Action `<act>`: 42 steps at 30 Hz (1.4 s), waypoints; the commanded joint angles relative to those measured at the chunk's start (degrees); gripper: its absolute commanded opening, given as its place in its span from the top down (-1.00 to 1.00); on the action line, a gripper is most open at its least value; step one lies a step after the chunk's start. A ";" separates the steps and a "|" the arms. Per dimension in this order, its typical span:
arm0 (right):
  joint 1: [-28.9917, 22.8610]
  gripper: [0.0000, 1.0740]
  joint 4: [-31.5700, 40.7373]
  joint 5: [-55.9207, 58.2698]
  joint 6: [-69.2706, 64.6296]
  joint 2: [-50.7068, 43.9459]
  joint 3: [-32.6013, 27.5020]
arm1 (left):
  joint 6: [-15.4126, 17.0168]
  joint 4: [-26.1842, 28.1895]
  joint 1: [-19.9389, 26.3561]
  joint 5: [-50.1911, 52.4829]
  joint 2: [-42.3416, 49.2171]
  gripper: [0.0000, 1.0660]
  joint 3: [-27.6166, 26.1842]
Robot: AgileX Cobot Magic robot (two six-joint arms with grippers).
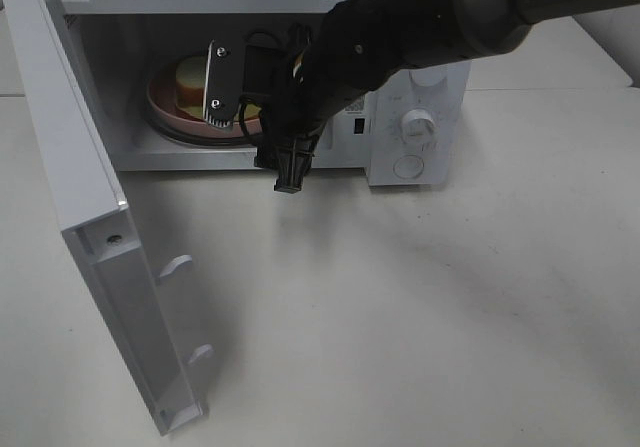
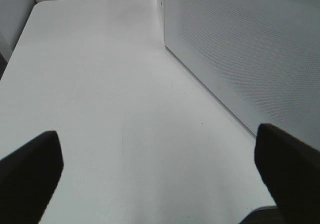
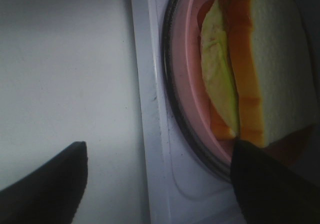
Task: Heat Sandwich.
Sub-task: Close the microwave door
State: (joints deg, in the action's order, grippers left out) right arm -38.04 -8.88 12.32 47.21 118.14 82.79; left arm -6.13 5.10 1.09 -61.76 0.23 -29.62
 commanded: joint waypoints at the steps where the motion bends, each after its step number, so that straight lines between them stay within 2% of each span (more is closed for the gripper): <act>1: -0.17 -0.42 -0.17 -2.35 -0.74 -2.75 -3.27 | -0.06 -0.06 0.17 0.57 1.15 -0.87 -0.06; 5: -0.17 -0.42 -0.17 -5.61 -0.74 -6.88 -9.80 | -0.06 -0.06 0.17 0.57 1.15 -0.87 -0.06; 14: -0.17 -0.42 0.06 -6.42 -1.09 -14.84 -19.25 | -0.06 -0.06 0.17 0.57 1.15 -0.87 -0.06; 32: -0.17 -0.42 0.11 -5.79 -11.75 -27.56 -31.51 | -0.06 -0.06 0.17 0.57 1.15 -0.87 -0.06; 42: -0.17 -0.42 0.86 0.00 -19.88 -35.41 -36.55 | -0.06 -0.06 0.17 0.57 1.15 -0.87 -0.06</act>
State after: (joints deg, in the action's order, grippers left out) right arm -38.04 -8.08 11.63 28.76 83.71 46.52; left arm -6.13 5.10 1.09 -61.76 0.23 -29.62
